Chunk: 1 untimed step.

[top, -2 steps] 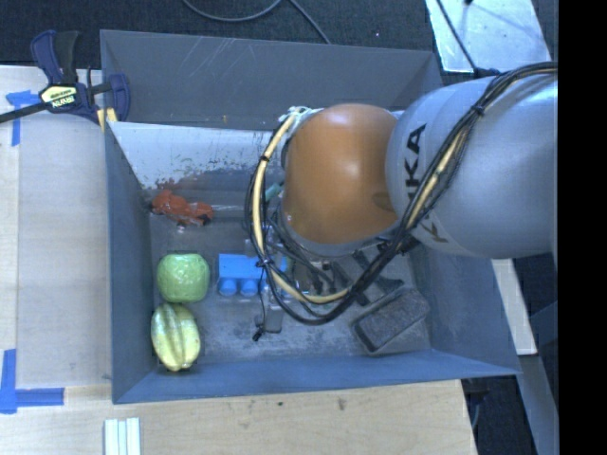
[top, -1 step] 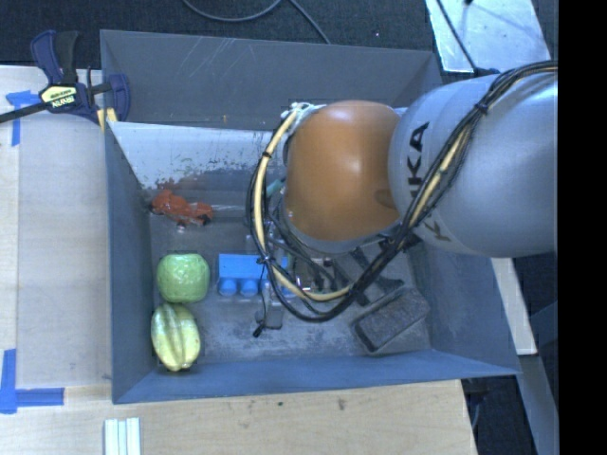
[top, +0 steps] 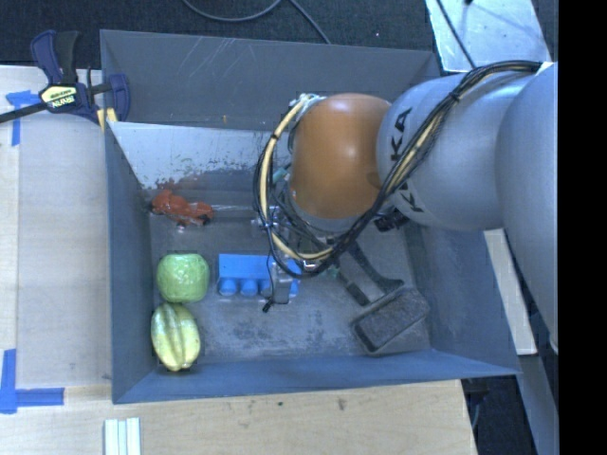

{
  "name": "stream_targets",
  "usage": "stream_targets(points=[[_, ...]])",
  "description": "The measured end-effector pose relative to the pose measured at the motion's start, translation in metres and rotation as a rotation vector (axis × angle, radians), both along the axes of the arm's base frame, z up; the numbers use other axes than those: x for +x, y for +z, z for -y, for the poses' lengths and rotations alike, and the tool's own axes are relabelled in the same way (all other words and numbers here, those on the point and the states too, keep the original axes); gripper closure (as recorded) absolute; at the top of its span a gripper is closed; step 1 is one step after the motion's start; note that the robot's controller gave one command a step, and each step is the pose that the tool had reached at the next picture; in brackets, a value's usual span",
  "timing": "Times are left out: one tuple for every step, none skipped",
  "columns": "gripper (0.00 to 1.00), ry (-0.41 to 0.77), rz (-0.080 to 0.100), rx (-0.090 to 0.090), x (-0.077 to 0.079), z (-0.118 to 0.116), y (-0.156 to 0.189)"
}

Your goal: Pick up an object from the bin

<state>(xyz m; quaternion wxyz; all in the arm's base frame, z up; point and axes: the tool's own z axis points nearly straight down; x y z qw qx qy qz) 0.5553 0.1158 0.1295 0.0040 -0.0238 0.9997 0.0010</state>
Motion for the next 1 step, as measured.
stream_targets(points=[[0.00, -0.006, -0.011, -0.002, 0.0162, 0.0135, -0.0311]])
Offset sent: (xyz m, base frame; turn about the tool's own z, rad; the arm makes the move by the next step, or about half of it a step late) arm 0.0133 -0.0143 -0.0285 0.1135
